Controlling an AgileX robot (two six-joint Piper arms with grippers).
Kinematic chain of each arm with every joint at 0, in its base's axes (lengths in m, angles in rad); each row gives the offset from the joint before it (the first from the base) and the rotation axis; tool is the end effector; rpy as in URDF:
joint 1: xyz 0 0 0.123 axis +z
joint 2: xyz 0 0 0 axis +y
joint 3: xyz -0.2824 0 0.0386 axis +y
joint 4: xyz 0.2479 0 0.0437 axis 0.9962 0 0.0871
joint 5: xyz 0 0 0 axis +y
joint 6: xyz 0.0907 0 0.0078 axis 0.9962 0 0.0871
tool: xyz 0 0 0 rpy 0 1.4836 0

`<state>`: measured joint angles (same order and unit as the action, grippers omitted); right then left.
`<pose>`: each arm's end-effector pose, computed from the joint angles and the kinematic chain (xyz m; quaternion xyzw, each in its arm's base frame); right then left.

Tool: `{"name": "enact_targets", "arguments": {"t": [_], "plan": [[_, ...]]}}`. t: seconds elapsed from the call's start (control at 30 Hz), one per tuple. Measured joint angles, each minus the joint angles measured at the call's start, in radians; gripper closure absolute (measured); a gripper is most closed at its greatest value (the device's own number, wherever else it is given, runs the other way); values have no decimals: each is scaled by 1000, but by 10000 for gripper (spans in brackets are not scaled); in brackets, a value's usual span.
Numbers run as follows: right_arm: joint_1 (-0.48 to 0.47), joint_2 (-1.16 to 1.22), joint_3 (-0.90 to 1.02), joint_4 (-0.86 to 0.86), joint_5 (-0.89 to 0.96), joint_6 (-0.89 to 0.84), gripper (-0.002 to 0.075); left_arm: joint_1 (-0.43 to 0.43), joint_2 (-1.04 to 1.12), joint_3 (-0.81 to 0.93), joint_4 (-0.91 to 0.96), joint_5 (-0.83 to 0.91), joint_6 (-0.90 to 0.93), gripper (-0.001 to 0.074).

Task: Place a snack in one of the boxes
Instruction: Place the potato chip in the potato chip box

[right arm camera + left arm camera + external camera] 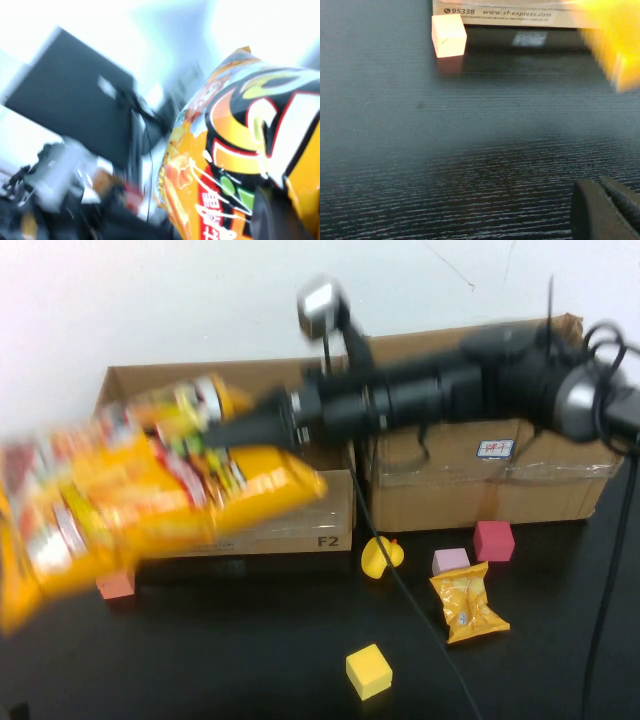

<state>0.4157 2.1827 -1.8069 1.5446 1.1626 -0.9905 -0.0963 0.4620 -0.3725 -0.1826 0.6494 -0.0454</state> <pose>0.4002 0.2680 0.2693 -0.2806 0.6995 0.6168 0.2270 0.0862 -0.0184 0.2504 -0.0179 0.8933 -0.1127 0.4348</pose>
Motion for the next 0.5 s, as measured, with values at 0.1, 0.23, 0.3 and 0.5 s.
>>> {"name": "enact_targets", "arguments": {"t": [0.1, 0.23, 0.3, 0.5], "plan": [[0, 0, -137, 19, -74, -57, 707, 0, 0, 0, 0, 0, 0, 738], [2, -6, -250, -49, -325, -143, 702, 0, 0, 0, 0, 0, 0, 738], [2, -6, -265, -130, -473, -165, 668, 0, 0, 0, 0, 0, 0, 738], [-2, 54, -266, -223, -665, -111, 349, 0, 0, 0, 0, 0, 7, 737]]}}
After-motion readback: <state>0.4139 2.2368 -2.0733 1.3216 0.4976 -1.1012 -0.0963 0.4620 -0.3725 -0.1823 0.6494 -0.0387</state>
